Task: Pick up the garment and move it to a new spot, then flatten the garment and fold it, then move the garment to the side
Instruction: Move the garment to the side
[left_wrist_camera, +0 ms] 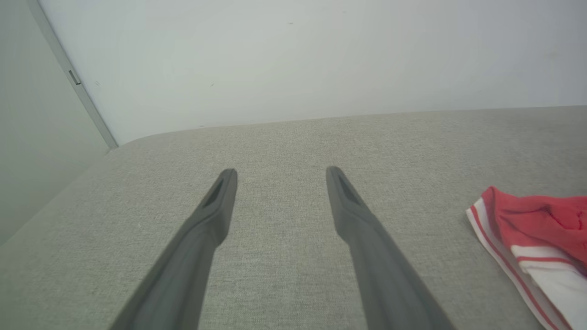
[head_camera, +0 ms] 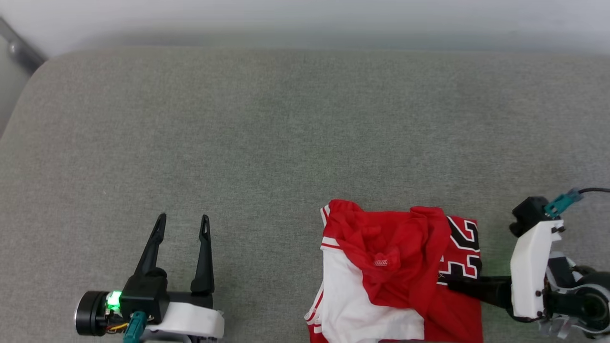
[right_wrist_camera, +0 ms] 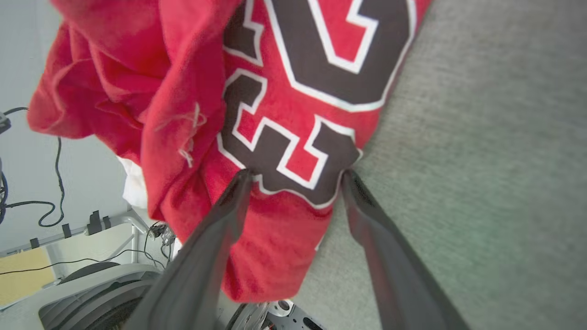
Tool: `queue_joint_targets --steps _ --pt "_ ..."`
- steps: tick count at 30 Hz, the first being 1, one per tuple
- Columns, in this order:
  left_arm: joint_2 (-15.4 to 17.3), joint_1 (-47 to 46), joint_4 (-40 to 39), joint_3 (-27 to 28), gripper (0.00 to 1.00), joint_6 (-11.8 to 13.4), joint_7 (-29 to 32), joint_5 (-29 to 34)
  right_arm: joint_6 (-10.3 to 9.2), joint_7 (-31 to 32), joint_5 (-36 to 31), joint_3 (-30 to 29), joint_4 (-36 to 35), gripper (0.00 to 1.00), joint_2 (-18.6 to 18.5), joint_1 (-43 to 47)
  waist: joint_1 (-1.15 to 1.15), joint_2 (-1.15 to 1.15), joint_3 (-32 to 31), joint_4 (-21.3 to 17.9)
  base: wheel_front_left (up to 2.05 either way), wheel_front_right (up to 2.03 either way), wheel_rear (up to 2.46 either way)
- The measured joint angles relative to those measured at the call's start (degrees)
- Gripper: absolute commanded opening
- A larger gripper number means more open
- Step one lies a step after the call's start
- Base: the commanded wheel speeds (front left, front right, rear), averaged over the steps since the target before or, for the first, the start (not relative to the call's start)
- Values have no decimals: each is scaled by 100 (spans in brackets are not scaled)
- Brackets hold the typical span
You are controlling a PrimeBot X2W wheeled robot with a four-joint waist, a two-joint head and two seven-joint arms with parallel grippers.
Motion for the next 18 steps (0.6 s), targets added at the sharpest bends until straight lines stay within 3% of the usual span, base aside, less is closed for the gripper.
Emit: queue_joint_targets --steps 10,11,12,18 --pt "1 -258 -3 -65 100 -21 -1 46 5 -405 185 467 332 100 15 -168 0 0 367 202 0 0 0" --pt "1 -262 3 -70 100 -20 0 45 7 -460 192 517 343 39 -16 -186 -1 0 378 213 0 0 0" --pt "-1 -262 8 -80 100 -19 0 45 7 -520 200 563 355 0 -48 -202 -1 0 383 222 0 0 0" --pt "-7 -260 70 -102 100 7 0 34 3 -974 201 979 282 0 -323 -304 0 0 264 242 0 0 0"
